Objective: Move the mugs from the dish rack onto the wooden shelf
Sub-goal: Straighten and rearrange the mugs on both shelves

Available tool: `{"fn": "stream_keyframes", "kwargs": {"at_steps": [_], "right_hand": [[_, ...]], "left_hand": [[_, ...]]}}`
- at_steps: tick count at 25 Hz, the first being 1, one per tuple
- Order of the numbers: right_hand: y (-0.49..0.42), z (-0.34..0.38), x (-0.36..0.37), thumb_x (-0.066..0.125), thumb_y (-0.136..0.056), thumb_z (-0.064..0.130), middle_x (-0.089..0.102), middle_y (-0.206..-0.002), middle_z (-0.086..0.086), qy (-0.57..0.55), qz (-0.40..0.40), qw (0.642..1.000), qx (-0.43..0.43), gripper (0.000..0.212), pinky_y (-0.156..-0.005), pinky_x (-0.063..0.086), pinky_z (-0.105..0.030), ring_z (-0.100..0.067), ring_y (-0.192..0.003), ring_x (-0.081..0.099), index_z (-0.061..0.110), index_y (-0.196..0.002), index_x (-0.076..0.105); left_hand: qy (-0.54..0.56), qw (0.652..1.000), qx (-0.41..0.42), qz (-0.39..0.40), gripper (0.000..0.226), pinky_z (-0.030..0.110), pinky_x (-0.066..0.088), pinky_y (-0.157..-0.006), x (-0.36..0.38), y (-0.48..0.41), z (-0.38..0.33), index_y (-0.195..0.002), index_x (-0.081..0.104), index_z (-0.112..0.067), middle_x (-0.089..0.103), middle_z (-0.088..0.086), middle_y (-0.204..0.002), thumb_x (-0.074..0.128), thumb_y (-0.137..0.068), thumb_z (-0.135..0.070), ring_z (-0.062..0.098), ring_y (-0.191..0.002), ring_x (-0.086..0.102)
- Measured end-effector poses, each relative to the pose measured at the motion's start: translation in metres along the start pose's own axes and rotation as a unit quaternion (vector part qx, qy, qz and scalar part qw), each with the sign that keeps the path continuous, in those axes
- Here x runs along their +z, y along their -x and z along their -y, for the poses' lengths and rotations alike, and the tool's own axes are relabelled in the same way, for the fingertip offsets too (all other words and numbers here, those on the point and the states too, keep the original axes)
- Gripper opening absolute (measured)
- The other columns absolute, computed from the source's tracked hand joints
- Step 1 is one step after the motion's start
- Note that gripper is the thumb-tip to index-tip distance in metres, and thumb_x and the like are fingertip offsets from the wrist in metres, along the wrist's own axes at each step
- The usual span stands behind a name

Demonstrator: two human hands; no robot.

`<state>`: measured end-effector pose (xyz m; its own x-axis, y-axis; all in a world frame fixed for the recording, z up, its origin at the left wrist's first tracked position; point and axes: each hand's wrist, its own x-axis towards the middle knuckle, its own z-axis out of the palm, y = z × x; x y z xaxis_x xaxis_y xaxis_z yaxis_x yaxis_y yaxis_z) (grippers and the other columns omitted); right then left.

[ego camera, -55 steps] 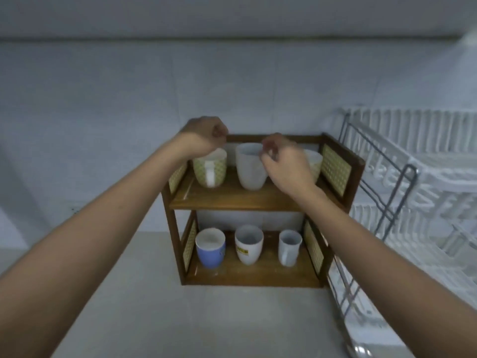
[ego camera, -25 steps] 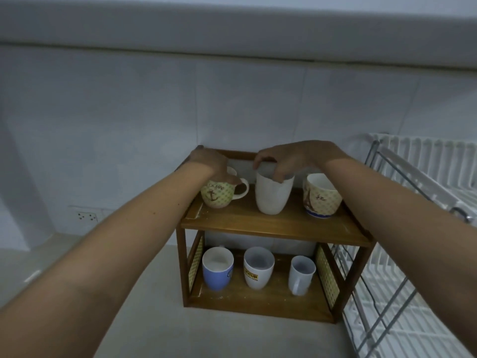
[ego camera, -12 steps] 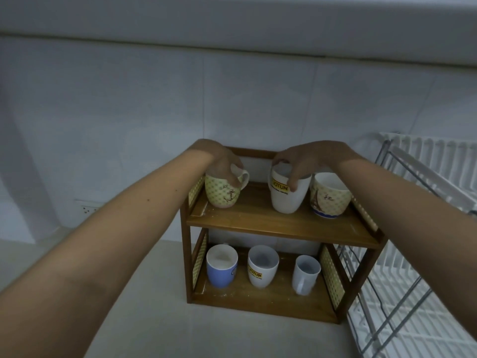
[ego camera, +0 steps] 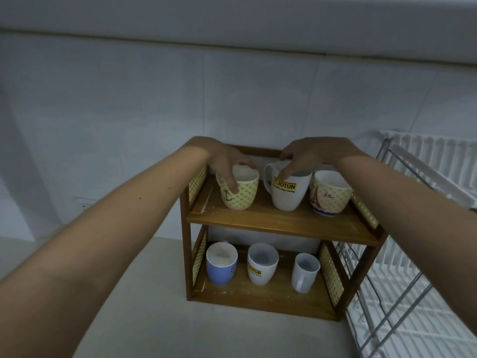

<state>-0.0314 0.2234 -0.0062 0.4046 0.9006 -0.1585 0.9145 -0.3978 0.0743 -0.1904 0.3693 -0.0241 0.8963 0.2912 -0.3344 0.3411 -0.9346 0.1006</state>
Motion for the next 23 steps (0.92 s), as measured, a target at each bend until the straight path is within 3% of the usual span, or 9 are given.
{"fn": "stream_keyframes", "kwargs": {"at_steps": [2, 6, 12, 16, 20, 23], "right_hand": [[0.002, -0.001, -0.001, 0.069, -0.077, 0.051, 0.056, -0.134, -0.004, -0.019, 0.001, 1.000, -0.012, 0.070, -0.086, 0.047, -0.033, -0.023, -0.114, 0.055, 0.018, -0.135, 0.050], [0.003, -0.008, 0.002, 0.073, -0.076, 0.044, 0.048, -0.142, -0.002, -0.047, -0.012, 0.999, -0.022, 0.072, -0.089, 0.040, -0.031, -0.021, -0.124, 0.047, 0.020, -0.138, 0.046], [0.000, -0.012, 0.011, 0.075, -0.074, 0.035, 0.048, -0.140, -0.003, -0.098, -0.038, 0.993, -0.053, 0.067, -0.086, 0.042, -0.031, -0.022, -0.124, 0.048, 0.023, -0.134, 0.049], [0.001, -0.014, 0.014, 0.075, -0.075, 0.027, 0.049, -0.138, -0.004, -0.140, -0.048, 0.985, -0.086, 0.060, -0.087, 0.042, -0.031, -0.022, -0.126, 0.046, 0.024, -0.130, 0.052], [0.005, -0.015, 0.013, 0.076, -0.076, 0.022, 0.048, -0.139, -0.004, -0.170, -0.043, 0.980, -0.091, 0.057, -0.096, 0.043, -0.034, -0.020, -0.130, 0.043, 0.022, -0.128, 0.053], [0.013, -0.019, 0.011, 0.077, -0.077, 0.024, 0.045, -0.143, -0.002, -0.197, -0.021, 0.976, -0.090, 0.067, -0.103, 0.042, -0.039, -0.021, -0.131, 0.042, 0.024, -0.137, 0.045]], "left_hand": [[0.009, 0.999, -0.014, -0.046, 0.091, 0.039, 0.044, -0.101, 0.005, -0.003, 0.002, -0.147, 0.026, -0.030, 0.036, 0.001, -0.149, 0.077, -0.073, -0.041, 0.024, -0.131, 0.040], [-0.044, 0.991, -0.066, -0.104, 0.090, 0.037, 0.047, -0.093, 0.010, -0.011, -0.001, -0.146, 0.029, -0.030, 0.041, 0.002, -0.147, 0.072, -0.070, -0.054, 0.026, -0.127, 0.045], [-0.103, 0.977, -0.128, -0.139, 0.087, 0.031, 0.039, -0.079, 0.010, -0.023, -0.003, -0.144, 0.036, -0.022, 0.047, 0.006, -0.143, 0.066, -0.072, -0.060, 0.027, -0.124, 0.048], [-0.120, 0.971, -0.150, -0.141, 0.085, 0.034, 0.036, -0.081, 0.011, -0.026, 0.004, -0.141, 0.040, -0.021, 0.052, 0.006, -0.137, 0.064, -0.071, -0.063, 0.027, -0.120, 0.051], [-0.117, 0.972, -0.165, -0.122, 0.086, 0.030, 0.042, -0.079, 0.006, -0.025, -0.002, -0.143, 0.036, -0.020, 0.050, 0.007, -0.140, 0.066, -0.073, -0.060, 0.027, -0.120, 0.051], [-0.045, 0.987, -0.095, -0.122, 0.096, 0.040, 0.047, -0.094, 0.004, -0.025, -0.022, -0.148, 0.024, -0.024, 0.042, 0.009, -0.146, 0.065, -0.072, -0.066, 0.029, -0.127, 0.046]]}}
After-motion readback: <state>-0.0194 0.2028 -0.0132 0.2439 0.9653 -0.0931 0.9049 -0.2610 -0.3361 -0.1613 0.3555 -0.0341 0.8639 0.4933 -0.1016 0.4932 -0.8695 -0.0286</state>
